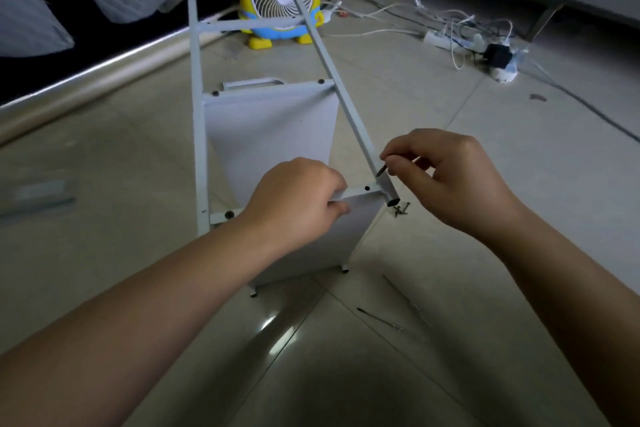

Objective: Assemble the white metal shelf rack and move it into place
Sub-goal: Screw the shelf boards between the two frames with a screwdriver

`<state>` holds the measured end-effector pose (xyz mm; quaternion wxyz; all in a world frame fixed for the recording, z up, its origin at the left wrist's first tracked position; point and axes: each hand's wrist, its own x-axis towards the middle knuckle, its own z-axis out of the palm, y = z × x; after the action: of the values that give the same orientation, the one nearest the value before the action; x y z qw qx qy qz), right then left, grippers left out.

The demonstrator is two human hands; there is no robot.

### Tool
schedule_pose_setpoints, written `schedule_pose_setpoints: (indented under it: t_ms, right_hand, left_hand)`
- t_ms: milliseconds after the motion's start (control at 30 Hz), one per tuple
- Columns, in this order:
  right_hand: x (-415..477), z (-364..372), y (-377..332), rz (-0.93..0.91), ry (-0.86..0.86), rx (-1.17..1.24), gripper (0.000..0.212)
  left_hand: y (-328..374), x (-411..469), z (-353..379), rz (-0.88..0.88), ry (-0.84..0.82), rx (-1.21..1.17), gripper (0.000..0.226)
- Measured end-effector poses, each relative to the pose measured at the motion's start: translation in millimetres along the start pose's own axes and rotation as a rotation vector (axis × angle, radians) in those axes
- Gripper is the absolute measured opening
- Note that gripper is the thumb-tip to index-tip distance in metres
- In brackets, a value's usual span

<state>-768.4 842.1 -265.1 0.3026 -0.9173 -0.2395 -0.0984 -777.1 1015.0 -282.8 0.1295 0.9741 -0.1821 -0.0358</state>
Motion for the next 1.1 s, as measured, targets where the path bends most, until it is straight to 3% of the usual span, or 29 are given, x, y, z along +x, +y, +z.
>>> schedule_pose_setpoints:
  t_ms: [167, 433, 633, 800, 1100]
  right_hand:
    - [3, 4, 0, -0.034, -0.034, -0.034, 0.026]
    - [-1, 14, 0, -0.128, -0.047, -0.085, 0.018]
    - [4, 12, 4, -0.247, -0.064, -0.233, 0.029]
    - [9, 4, 4, -0.305, -0.116, -0.301, 0.03]
    - [15, 11, 4, -0.271, -0.203, -0.432, 0.027]
  left_hand:
    - [1, 0, 2, -0.07, 0.054, -0.162, 0.021]
    - [-1, 2, 5, -0.082, 0.105, -0.172, 0.022]
    - [-3, -4, 1, -0.042, 0.152, -0.154, 0.017]
    - [-8, -11, 3, 0.031, 0.157, 0.007, 0.035]
    - [-13, -12, 13, 0.083, 0.282, -0.093, 0.027]
